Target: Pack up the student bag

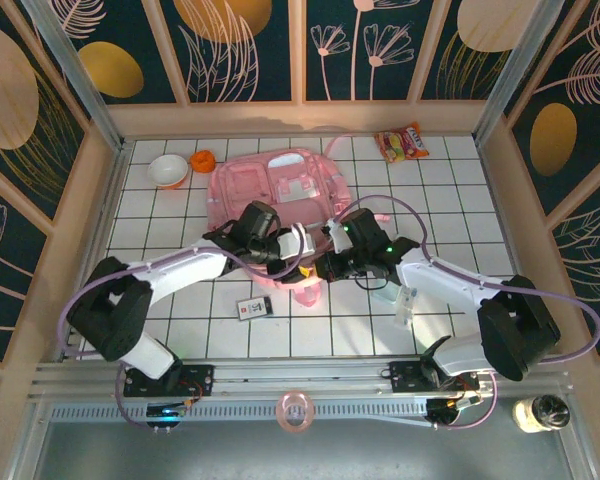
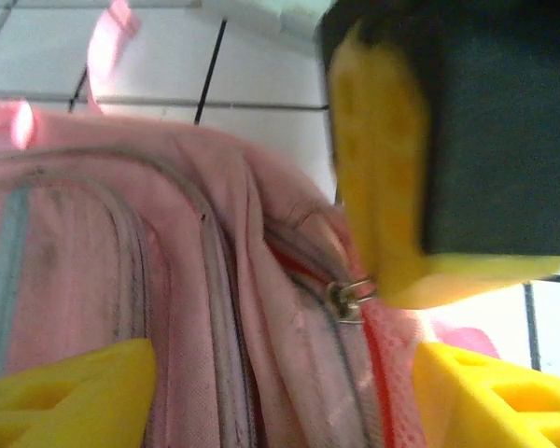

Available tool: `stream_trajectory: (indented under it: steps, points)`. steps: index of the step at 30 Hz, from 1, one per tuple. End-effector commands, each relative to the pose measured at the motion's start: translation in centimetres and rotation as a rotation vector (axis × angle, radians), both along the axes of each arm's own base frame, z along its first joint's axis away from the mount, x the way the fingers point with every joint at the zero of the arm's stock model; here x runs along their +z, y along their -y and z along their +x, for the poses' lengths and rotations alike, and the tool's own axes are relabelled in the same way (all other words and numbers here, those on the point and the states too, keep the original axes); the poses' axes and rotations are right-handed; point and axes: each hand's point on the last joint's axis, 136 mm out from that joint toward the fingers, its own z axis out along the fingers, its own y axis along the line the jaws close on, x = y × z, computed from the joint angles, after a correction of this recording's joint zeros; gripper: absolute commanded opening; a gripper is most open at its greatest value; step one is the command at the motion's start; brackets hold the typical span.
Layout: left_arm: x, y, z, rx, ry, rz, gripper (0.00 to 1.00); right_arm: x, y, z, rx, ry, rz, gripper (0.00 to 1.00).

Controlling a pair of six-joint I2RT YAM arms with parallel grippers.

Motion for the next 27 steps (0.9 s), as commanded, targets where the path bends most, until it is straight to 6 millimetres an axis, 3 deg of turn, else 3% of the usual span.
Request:
stream_trajectory:
  steps: [1, 4, 7, 10, 13, 20, 23, 25, 27]
  points:
    - [-1.7, -0.6, 1.4, 0.051, 0.011, 0.080, 0.53, 1.9, 0.0, 0.5, -0.021, 0.049, 0.007, 0.00]
    - [-1.5, -0.9, 1.1, 0.055, 0.007, 0.077, 0.20, 0.7, 1.6, 1.2, -0.073, 0.051, -0.070, 0.00]
    - [0.3, -0.3, -0.2, 0.011, 0.005, -0.013, 0.00, -0.1, 2.5, 1.9, -0.100, 0.046, -0.094, 0.00]
    - [2.5, 0.2, -1.0, -0.005, 0.011, -0.115, 0.00, -0.2, 1.6, 1.8, -0.068, 0.041, -0.072, 0.00]
    - [4.2, 0.8, -1.5, -0.024, 0.007, -0.187, 0.00, 0.4, 0.4, 1.9, -0.043, 0.057, -0.030, 0.09]
    - [5.5, 1.2, -1.4, -0.034, 0.009, -0.219, 0.00, 0.1, -0.2, 1.6, -0.024, 0.043, -0.024, 0.24]
    - [5.5, 1.1, -1.2, -0.030, 0.008, -0.221, 0.00, 0.0, 0.2, 1.6, -0.035, 0.050, -0.043, 0.18]
    - [5.3, 0.9, -1.0, -0.018, 0.004, -0.219, 0.00, 0.1, 0.6, 1.7, -0.040, 0.060, -0.061, 0.03]
    - [5.1, 0.3, -0.7, 0.002, 0.004, -0.215, 0.00, -0.1, 2.0, 2.4, -0.087, 0.067, -0.118, 0.00]
